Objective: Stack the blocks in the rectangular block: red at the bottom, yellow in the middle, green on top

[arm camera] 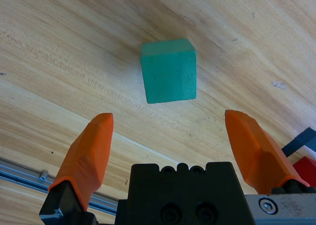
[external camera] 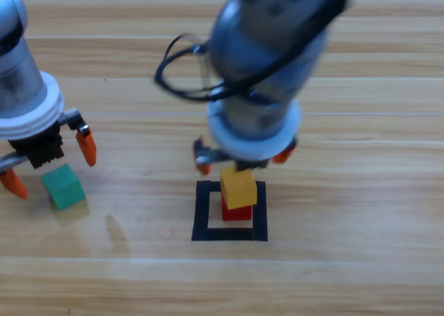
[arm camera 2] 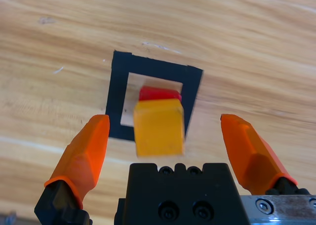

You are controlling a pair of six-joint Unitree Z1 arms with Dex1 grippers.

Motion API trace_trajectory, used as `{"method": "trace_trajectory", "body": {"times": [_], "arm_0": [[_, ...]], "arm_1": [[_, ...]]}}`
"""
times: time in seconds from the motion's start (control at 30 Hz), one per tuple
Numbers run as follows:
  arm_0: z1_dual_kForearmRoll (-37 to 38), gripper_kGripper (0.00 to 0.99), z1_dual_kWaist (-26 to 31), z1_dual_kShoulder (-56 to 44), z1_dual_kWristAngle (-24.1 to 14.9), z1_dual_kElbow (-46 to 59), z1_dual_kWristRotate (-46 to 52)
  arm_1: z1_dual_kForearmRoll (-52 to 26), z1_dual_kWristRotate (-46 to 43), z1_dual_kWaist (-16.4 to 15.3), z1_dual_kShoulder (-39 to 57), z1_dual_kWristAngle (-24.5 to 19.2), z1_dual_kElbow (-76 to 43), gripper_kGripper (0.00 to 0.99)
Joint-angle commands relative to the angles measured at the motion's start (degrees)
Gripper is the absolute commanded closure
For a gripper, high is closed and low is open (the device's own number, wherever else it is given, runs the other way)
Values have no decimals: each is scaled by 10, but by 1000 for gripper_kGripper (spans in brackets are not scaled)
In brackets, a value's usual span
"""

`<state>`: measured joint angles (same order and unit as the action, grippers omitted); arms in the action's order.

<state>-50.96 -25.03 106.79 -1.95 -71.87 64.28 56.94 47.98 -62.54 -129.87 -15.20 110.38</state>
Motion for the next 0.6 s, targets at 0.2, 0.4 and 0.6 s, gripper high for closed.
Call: {"method": "trace_trajectory", "body": {"times": [0.2,0.4,0.6], "arm_0": [[22,30,-6,34,13,10,-5],[36,30,11,37,27,22,-15],[47,30,25,36,34,34,-19]], "arm_1": [[-365,-281,119,420,208,-444,0],[-199,-460,173,480,155,-439,0],[-195,-491,173,445,226,-465,0]]}}
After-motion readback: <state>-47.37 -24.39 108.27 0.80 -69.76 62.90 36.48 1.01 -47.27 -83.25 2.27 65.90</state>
